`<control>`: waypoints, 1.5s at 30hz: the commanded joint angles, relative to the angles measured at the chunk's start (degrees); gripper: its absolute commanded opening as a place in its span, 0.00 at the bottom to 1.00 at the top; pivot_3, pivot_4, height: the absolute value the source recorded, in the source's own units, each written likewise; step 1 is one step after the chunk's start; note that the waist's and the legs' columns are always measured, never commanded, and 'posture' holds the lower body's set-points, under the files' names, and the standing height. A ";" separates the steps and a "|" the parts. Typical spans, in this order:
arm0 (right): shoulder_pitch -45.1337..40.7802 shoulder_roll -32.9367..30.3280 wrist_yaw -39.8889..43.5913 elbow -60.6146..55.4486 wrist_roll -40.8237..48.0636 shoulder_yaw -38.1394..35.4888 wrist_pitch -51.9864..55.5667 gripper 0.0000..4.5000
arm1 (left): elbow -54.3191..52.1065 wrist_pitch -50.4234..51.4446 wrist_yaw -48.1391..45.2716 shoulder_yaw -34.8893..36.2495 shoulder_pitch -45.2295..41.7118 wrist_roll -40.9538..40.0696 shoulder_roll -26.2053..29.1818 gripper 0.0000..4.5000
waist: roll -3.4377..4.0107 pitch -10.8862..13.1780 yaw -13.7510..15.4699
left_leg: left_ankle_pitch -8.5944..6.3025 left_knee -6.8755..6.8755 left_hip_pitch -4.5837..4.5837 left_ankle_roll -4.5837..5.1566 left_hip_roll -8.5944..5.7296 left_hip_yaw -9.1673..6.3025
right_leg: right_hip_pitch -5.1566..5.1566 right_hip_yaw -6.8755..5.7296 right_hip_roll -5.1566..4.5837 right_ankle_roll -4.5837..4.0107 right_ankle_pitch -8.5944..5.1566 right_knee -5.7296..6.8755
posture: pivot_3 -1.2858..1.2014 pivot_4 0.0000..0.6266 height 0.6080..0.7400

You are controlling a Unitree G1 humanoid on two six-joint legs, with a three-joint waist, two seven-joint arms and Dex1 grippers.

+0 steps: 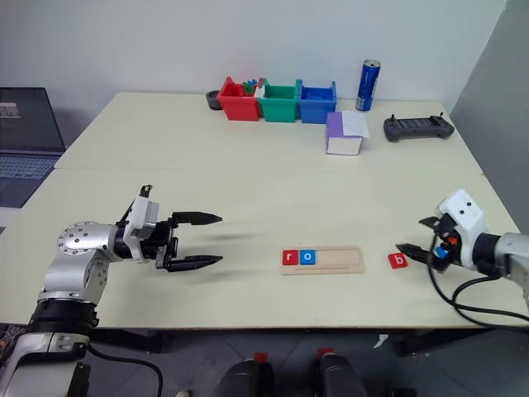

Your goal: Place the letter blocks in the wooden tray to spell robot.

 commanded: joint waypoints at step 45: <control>-25.37 10.86 17.34 4.97 -9.17 24.58 -14.75 0.32 | -10.30 1.90 3.19 0.45 6.93 -0.74 2.79 1.00 | 0.07 0.06 -1.03 | 0.08 0.05 0.11 -0.14 0.08 0.02 | -0.02 -0.04 -0.10 -0.05 0.00 0.30 | 0.52 0.24 1.00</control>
